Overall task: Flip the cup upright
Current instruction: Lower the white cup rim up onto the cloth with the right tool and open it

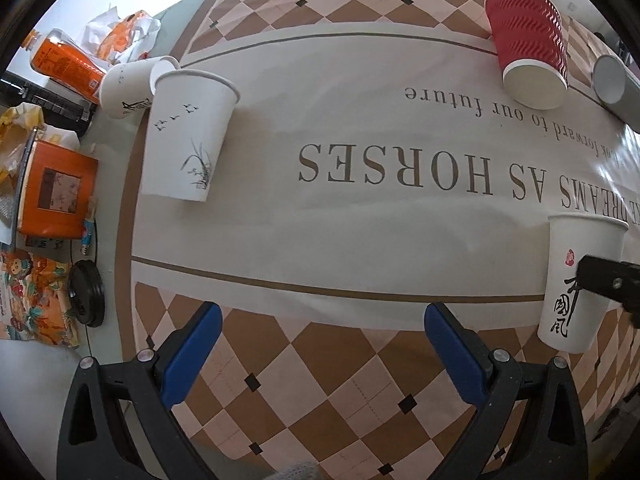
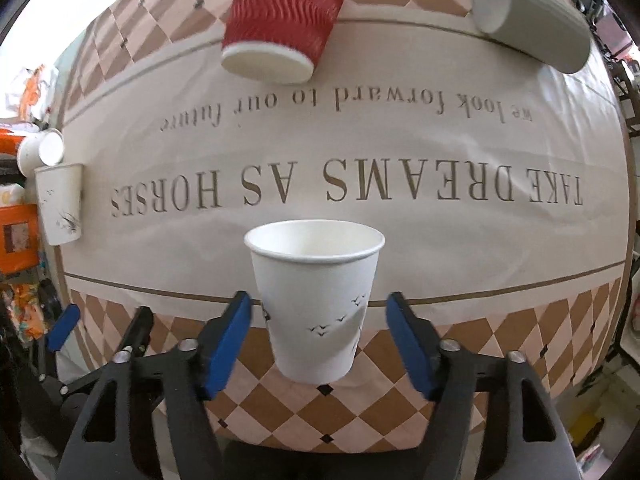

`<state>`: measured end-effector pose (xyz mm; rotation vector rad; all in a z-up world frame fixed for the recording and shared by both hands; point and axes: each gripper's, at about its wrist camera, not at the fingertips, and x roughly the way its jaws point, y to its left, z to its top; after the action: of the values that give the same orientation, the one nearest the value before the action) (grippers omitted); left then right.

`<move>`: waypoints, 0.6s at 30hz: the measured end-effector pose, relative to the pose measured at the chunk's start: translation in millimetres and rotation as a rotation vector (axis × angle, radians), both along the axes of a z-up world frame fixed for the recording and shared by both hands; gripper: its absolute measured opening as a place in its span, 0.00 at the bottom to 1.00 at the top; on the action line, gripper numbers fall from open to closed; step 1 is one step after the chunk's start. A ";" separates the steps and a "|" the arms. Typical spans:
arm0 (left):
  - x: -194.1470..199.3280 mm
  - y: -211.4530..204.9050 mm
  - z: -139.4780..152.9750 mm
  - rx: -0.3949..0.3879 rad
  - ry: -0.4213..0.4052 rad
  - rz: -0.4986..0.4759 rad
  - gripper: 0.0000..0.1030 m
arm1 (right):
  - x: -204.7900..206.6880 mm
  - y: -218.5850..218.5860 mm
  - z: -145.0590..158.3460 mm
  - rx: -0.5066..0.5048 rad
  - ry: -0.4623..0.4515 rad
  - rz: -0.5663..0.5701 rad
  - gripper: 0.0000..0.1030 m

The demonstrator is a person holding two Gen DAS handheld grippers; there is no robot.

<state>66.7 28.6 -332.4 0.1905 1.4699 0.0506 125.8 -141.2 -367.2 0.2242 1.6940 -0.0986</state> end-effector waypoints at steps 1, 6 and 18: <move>1.0 -0.1 -1.9 -0.001 0.005 0.000 1.00 | 0.5 1.1 -3.8 0.006 0.004 -0.002 0.60; 6.7 1.1 -8.7 -0.014 0.024 0.006 1.00 | -2.4 -3.6 2.7 0.019 -0.074 -0.025 0.58; 33.8 15.5 -30.8 -0.032 0.035 0.077 1.00 | -8.1 -21.4 29.1 -0.018 -0.538 -0.088 0.58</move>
<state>100.5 44.1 -363.2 0.1095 1.5122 0.0867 117.8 -162.5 -338.1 0.2833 1.1482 -0.1083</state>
